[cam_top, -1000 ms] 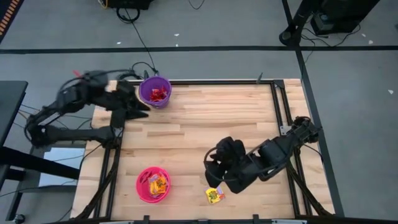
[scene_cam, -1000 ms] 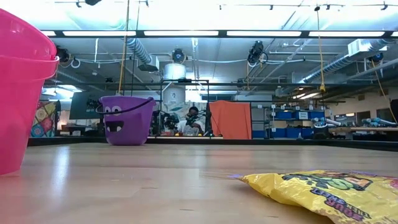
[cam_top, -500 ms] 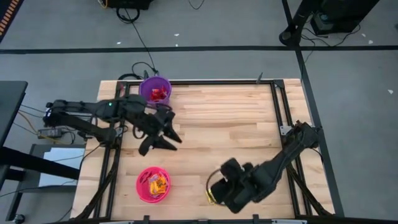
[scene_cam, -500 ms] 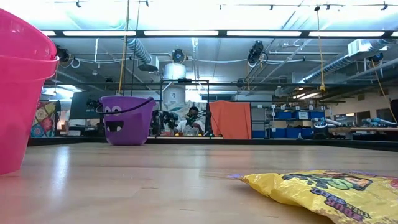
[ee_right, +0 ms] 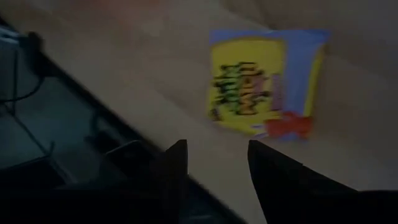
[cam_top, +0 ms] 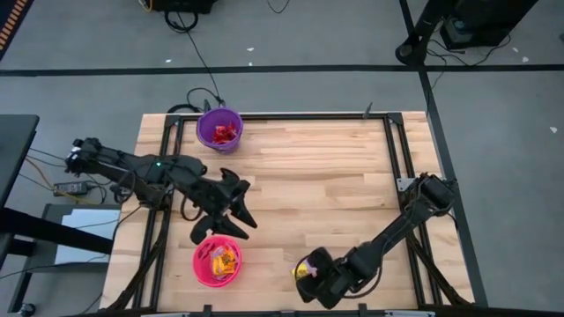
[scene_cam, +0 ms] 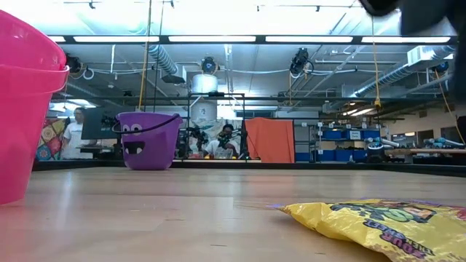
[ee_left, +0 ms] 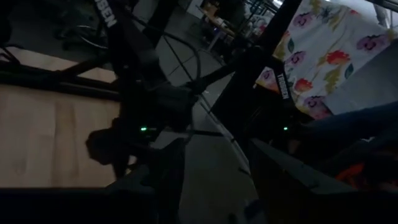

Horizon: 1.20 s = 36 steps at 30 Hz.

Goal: Sort candy by brand, put in halloween buckets
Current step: Put the yellow candy into the pink bucket

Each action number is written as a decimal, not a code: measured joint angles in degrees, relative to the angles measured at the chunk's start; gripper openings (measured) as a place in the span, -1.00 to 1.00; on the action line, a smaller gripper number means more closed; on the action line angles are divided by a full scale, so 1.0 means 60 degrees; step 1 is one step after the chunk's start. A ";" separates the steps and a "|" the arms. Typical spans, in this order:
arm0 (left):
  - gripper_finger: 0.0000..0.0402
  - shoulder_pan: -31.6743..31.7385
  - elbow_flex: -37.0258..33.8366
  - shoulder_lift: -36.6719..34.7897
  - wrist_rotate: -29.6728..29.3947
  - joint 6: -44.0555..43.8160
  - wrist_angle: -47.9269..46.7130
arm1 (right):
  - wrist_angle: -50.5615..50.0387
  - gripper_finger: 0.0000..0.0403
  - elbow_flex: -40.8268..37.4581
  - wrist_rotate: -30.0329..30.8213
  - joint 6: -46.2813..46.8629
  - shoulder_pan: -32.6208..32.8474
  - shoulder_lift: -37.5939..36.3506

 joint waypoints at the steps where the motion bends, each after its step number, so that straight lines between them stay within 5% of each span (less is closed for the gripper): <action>1: -0.09 -0.0050 0.0000 0.0050 -0.0026 -0.0016 0.0039 | 0.0058 -0.11 -0.0162 -0.0067 -0.0006 -0.0030 0.0000; 18: -0.09 -0.0508 0.0000 0.0239 -0.0380 -0.0273 0.0119 | 0.1627 -0.14 -0.1958 -0.0717 -0.1541 -0.0872 0.0000; 36: -0.09 -0.0508 0.0004 0.0211 -0.0373 -0.0447 0.0304 | 0.2694 -0.15 -0.2110 -0.1084 -0.1801 -0.1059 0.0507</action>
